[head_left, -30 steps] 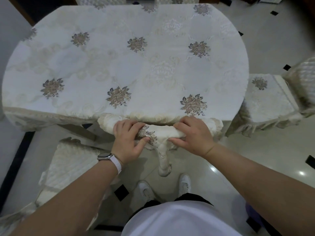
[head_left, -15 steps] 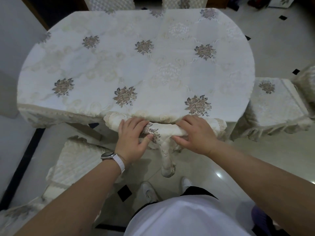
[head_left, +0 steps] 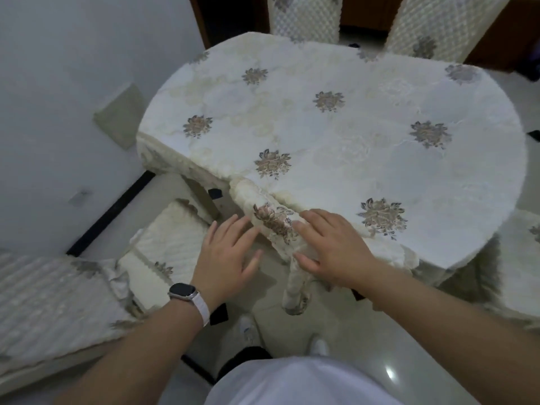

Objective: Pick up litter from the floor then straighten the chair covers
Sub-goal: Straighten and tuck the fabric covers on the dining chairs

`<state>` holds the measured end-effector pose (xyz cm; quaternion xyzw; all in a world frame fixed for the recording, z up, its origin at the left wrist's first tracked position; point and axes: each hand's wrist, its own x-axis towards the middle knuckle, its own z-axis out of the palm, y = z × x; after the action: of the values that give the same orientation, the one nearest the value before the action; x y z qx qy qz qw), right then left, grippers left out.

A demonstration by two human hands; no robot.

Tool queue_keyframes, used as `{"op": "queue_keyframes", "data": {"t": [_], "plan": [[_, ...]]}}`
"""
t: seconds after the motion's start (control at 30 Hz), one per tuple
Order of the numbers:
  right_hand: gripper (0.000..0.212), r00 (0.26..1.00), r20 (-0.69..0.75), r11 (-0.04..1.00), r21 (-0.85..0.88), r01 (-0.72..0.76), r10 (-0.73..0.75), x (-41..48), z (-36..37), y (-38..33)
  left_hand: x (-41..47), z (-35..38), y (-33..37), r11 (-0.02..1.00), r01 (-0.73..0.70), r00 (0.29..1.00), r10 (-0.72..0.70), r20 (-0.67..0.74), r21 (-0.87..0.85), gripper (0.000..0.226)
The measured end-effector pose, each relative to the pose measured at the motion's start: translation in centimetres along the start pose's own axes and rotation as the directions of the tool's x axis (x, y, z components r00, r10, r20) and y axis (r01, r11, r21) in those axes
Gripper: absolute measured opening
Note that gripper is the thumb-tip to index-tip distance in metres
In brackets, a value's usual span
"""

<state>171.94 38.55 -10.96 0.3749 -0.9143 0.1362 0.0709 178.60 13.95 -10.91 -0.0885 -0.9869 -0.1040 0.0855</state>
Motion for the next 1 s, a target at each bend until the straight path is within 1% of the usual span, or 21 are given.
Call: {"op": "queue_keyframes", "data": {"t": [0.13, 0.27, 0.4, 0.6, 0.7, 0.8, 0.9, 1.0], "plan": [[0.058, 0.987, 0.062, 0.989, 0.014, 0.146, -0.147, 3.1, 0.1, -1.6, -3.4, -1.2, -1.3, 0.986, 0.143, 0.990, -0.141, -0.025, 0.085, 0.046], [0.059, 0.957, 0.090, 0.961, 0.034, 0.275, -0.277, 6.6, 0.9, -4.2, -6.3, -2.4, -3.6, 0.958, 0.268, 0.962, -0.260, -0.081, 0.099, 0.046], [0.061, 0.906, 0.148, 0.918, 0.044, 0.394, -0.396, 11.0, 2.1, -7.8, -8.9, -3.3, -7.1, 0.899, 0.426, 0.902, -0.413, -0.128, 0.103, 0.046], [0.059, 0.822, 0.181, 0.840, 0.052, 0.540, -0.540, 17.8, 4.0, -14.1, -12.0, -4.7, -13.0, 0.792, 0.606, 0.791, -0.587, -0.174, 0.080, 0.049], [0.060, 0.772, 0.205, 0.794, 0.047, 0.606, -0.601, 21.3, 4.7, -16.8, -12.9, -5.3, -15.5, 0.757, 0.649, 0.750, -0.617, -0.239, 0.083, 0.047], [0.059, 0.746, 0.187, 0.764, 0.043, 0.644, -0.640, 24.1, 5.4, -19.3, -13.8, -5.8, -17.4, 0.732, 0.675, 0.723, -0.629, -0.285, 0.095, 0.046], [0.057, 0.705, 0.166, 0.721, 0.064, 0.690, -0.689, 26.1, 6.3, -21.8, -15.0, -6.4, -18.9, 0.703, 0.703, 0.697, -0.648, -0.307, 0.111, 0.045], [0.056, 0.651, 0.175, 0.670, 0.083, 0.738, -0.739, 27.6, 7.5, -24.4, -16.5, -7.2, -20.2, 0.644, 0.756, 0.642, -0.697, -0.319, 0.112, 0.046]]}}
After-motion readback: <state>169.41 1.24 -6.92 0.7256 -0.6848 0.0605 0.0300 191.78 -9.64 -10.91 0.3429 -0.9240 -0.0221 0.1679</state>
